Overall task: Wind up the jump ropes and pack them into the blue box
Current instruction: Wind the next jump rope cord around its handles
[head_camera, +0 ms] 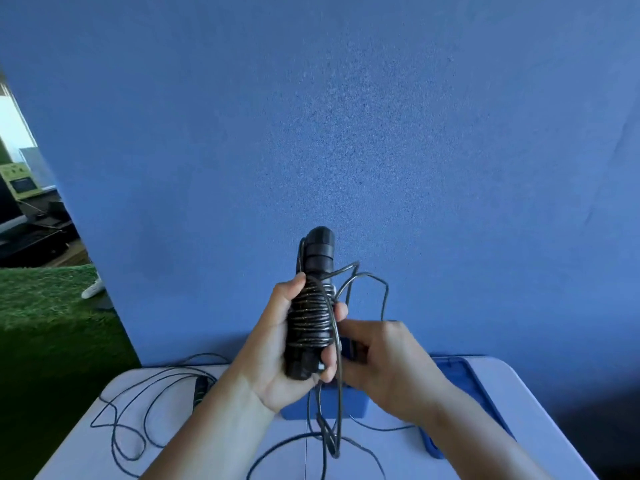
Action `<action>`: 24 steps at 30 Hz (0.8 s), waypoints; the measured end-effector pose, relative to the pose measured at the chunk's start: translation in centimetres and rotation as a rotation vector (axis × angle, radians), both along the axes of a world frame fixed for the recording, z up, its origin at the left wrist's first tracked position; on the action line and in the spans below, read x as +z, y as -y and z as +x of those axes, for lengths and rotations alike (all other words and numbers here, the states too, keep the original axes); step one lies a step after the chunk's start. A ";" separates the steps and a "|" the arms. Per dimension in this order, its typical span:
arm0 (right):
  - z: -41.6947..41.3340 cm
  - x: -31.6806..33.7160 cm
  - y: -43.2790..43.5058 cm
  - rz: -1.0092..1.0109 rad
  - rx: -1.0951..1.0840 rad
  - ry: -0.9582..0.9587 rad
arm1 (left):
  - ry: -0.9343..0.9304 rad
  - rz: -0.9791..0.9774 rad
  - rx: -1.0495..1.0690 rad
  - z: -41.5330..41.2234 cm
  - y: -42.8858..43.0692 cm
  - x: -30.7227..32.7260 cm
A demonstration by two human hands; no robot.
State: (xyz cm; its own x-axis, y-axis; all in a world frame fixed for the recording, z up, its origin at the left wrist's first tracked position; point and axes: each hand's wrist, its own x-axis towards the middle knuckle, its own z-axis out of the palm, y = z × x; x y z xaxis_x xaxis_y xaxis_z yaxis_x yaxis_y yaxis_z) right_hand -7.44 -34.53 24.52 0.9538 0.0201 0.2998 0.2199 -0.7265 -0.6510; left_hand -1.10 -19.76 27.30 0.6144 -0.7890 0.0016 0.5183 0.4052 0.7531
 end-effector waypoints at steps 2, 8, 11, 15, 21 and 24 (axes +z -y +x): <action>0.4 -0.1 -0.4 -0.057 -0.020 -0.044 | 0.022 -0.003 -0.027 0.0 -0.1 -0.2; 1.6 -1.3 -0.7 -0.012 -0.078 0.130 | 0.033 -0.003 0.020 -0.1 -0.5 0.3; 1.4 -1.3 0.3 -0.001 -0.171 0.271 | 0.110 0.123 0.105 0.6 -1.0 0.3; 0.9 0.5 1.9 0.063 -0.314 0.362 | 0.162 0.246 0.233 1.7 -1.9 -0.5; 0.4 2.7 2.7 0.931 -0.064 0.096 | 0.157 0.260 0.254 1.8 -1.9 -1.4; 0.4 2.9 2.3 1.267 0.019 0.098 | 0.132 0.312 0.254 1.5 -1.8 -2.1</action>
State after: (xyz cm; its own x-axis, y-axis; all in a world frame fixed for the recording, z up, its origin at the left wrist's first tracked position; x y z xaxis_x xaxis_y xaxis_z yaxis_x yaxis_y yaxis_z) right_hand -7.01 -36.80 27.45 0.9292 -0.3180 0.1883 0.3102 0.3941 -0.8651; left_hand 0.38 -17.94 25.24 0.7998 -0.5879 -0.1214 0.3221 0.2497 0.9132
